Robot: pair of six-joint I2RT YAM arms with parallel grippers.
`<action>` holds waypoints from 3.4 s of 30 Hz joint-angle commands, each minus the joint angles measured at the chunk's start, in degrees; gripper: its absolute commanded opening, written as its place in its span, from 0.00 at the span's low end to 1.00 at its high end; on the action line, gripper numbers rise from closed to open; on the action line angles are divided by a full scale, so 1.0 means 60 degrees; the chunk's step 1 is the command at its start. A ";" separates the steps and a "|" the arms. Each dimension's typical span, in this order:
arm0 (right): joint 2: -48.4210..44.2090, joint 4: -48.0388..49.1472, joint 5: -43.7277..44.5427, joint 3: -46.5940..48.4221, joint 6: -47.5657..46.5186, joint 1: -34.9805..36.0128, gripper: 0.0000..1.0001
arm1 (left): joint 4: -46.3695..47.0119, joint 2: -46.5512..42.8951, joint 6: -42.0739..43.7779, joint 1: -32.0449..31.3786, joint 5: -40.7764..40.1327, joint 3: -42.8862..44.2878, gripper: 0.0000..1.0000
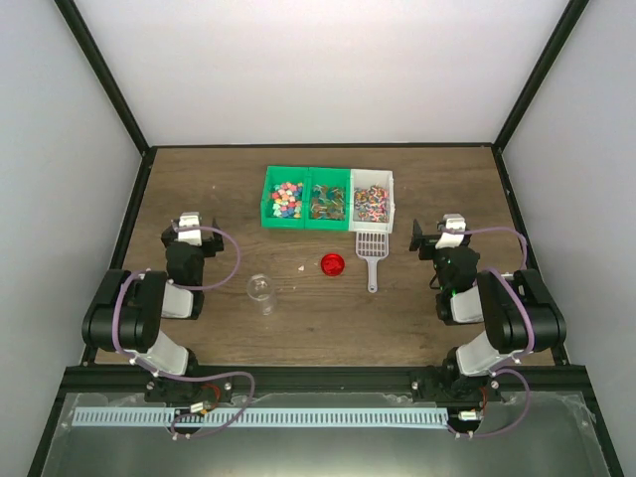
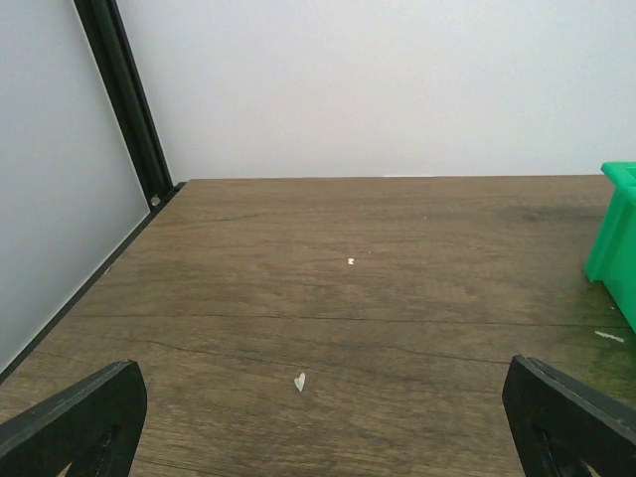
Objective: Pack the candies
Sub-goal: Move the storage box to the center of the board.
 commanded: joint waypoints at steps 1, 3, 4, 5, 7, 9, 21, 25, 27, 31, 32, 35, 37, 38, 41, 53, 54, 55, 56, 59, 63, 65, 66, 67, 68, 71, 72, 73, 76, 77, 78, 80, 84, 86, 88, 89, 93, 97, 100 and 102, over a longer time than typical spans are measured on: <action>0.0078 0.0198 0.0079 0.0243 0.0006 -0.0094 1.00 | 0.0317 -0.0029 -0.0113 0.0040 0.0169 0.0081 1.00; 0.0069 0.0194 0.0079 0.0243 0.0006 -0.0087 1.00 | 0.0325 -0.0022 -0.0112 0.0037 0.0171 0.0081 1.00; 0.0081 0.0199 0.0079 0.0243 0.0006 -0.0087 1.00 | 0.0325 -0.0026 -0.0111 0.0036 0.0169 0.0081 1.00; 0.0070 0.0192 0.0079 0.0241 0.0006 -0.0087 1.00 | 0.0325 -0.0029 -0.0113 0.0036 0.0169 0.0081 1.00; 0.0084 0.0189 0.0079 0.0243 0.0009 -0.0087 1.00 | 0.0318 -0.0012 -0.0100 0.0036 0.0177 0.0081 1.00; 0.0077 0.0189 0.0079 0.0243 0.0007 -0.0087 1.00 | 0.0317 -0.0027 -0.0105 0.0036 0.0176 0.0081 1.00; -0.2657 -0.6401 -0.2005 0.3243 0.0470 -0.0087 1.00 | -0.1486 -0.1561 -0.0207 0.0061 0.0145 0.0469 1.00; -0.3165 -0.8962 -0.3897 0.4746 0.1675 -0.0087 1.00 | -0.5414 -0.3144 -0.1758 -0.0033 -0.0349 0.1694 1.00; -0.3093 -1.0104 -0.4917 0.5482 0.2449 -0.0087 1.00 | -0.7404 -0.3696 -0.3097 -0.0093 -0.0791 0.2510 1.00; -0.2500 -1.2729 -0.6022 0.6893 0.4214 -0.0073 1.00 | -1.0506 -0.3788 -0.3193 -0.1183 -0.1536 0.4526 1.00; -0.2305 -1.3186 -0.6106 0.7133 0.4262 -0.0016 1.00 | -1.1043 -0.3345 -0.2944 -0.1460 -0.1606 0.5344 1.00; -0.2296 -1.3664 -0.5153 0.7310 0.4113 0.0315 1.00 | -1.2736 -0.1772 -0.2544 -0.1732 -0.1274 0.7466 1.00; -0.2277 -1.3989 -0.4424 0.7444 0.4217 0.0345 1.00 | -1.3838 -0.0564 -0.2552 -0.1757 -0.0863 0.8957 1.00; -0.2188 -1.4210 -0.4293 0.7625 0.4230 0.0339 1.00 | -1.4435 0.0001 -0.2531 -0.1772 -0.0500 0.9675 1.00; -0.2049 -1.4314 -0.4583 0.7814 0.4273 0.0352 1.00 | -1.5651 0.1647 -0.2418 -0.1854 0.0393 1.1595 1.00; -0.1859 -1.4540 -0.4307 0.7617 0.3806 0.0352 0.99 | -1.7677 0.4911 -0.1700 -0.2000 0.1506 1.4769 0.74; -0.1831 -1.4552 -0.4335 0.7573 0.3759 0.0352 0.99 | -1.7898 0.5173 -0.1631 -0.2011 0.1605 1.4981 0.72; -0.1786 -1.4597 -0.4338 0.7568 0.3708 0.0352 0.99 | -1.8077 0.5384 -0.1573 -0.2014 0.1735 1.5152 0.69; -0.1753 -1.4632 -0.4343 0.7556 0.3672 0.0352 0.98 | -1.8140 0.5500 -0.1557 -0.2014 0.1820 1.5203 0.68; -0.1676 -1.4670 -0.4329 0.7541 0.3579 0.0352 0.98 | -1.8088 0.5624 -0.1531 -0.2036 0.2201 1.5165 0.64; -0.1535 -1.4735 -0.4305 0.7605 0.3483 0.0352 0.94 | -1.8238 0.5889 -0.1371 -0.2044 0.2307 1.5183 0.56; -0.1479 -1.4772 -0.4306 0.7625 0.3437 0.0352 0.93 | -1.8336 0.6034 -0.1341 -0.2044 0.2382 1.5189 0.51; -0.1458 -1.4800 -0.4315 0.7625 0.3407 0.0352 0.91 | -1.8339 0.6048 -0.1356 -0.2044 0.2425 1.5153 0.45; -0.1465 -1.4835 -0.4305 0.7638 0.3372 0.0352 0.90 | -1.8337 0.6051 -0.1358 -0.2051 0.2469 1.5126 0.39; -0.1471 -1.4861 -0.4313 0.7627 0.3355 0.0352 0.88 | -1.8357 0.6050 -0.1361 -0.2057 0.2460 1.5134 0.34; -0.1512 -1.4870 -0.4334 0.7516 0.3384 0.0352 0.85 | -1.8538 0.5973 -0.1237 -0.2058 0.2213 1.5108 0.22; -0.1524 -1.4873 -0.4368 0.7474 0.3404 0.0352 0.84 | -1.8597 0.5940 -0.1187 -0.2066 0.2126 1.5055 0.21; -0.1526 -1.4876 -0.4409 0.7427 0.3427 0.0356 0.83 | -1.8659 0.5902 -0.1108 -0.2072 0.2034 1.4989 0.19; -0.1549 -1.4889 -0.4476 0.7274 0.3521 0.0352 0.82 | -1.8840 0.5755 -0.0984 -0.2073 0.1756 1.4693 0.13; -0.1575 -1.4866 -0.4493 0.7217 0.3540 0.0356 0.82 | -1.8805 0.5636 -0.1011 -0.2073 0.1664 1.4508 0.12; -0.1596 -1.4871 -0.4511 0.7146 0.3566 0.0353 0.81 | -1.8756 0.5498 -0.1043 -0.2073 0.1634 1.4321 0.10; -0.1621 -1.4828 -0.4553 0.7045 0.3628 0.0364 0.81 | -1.8620 0.5231 -0.1078 -0.2073 0.1612 1.3959 0.09; -0.1682 -1.4760 -0.4663 0.6887 0.3801 0.0400 0.79 | -1.8647 0.4831 -0.1048 -0.2073 0.1358 1.3522 0.08; -0.1723 -1.4740 -0.4656 0.6810 0.3856 0.0456 0.78 | -1.8747 0.4684 -0.1089 -0.2073 0.1334 1.3404 0.08; -0.1793 -1.4736 -0.4600 0.6757 0.3884 0.0556 0.77 | -1.8772 0.4501 -0.1259 -0.2073 0.1368 1.3201 0.08; -0.1808 -1.4748 -0.4533 0.6720 0.3895 0.0636 0.77 | -1.8731 0.4391 -0.1368 -0.2073 0.1318 1.3060 0.08; -0.1919 -1.4865 -0.4298 0.6660 0.3952 0.0846 0.78 | -1.8351 0.3917 -0.1837 -0.2073 0.1259 1.2460 0.48; -0.2096 -1.5060 -0.3974 0.6656 0.3912 0.0963 0.85 | -1.8046 0.3624 -0.2090 -0.2073 0.1282 1.2283 0.71; -0.2309 -1.5235 -0.3627 0.6781 0.3770 0.1145 0.85 | -1.7938 0.3452 -0.2223 -0.2073 0.1260 1.2353 0.81; -0.2382 -1.5585 -0.3191 0.7171 0.3517 0.1557 0.83 | -1.7922 0.3296 -0.2342 -0.2069 0.1239 1.2404 0.89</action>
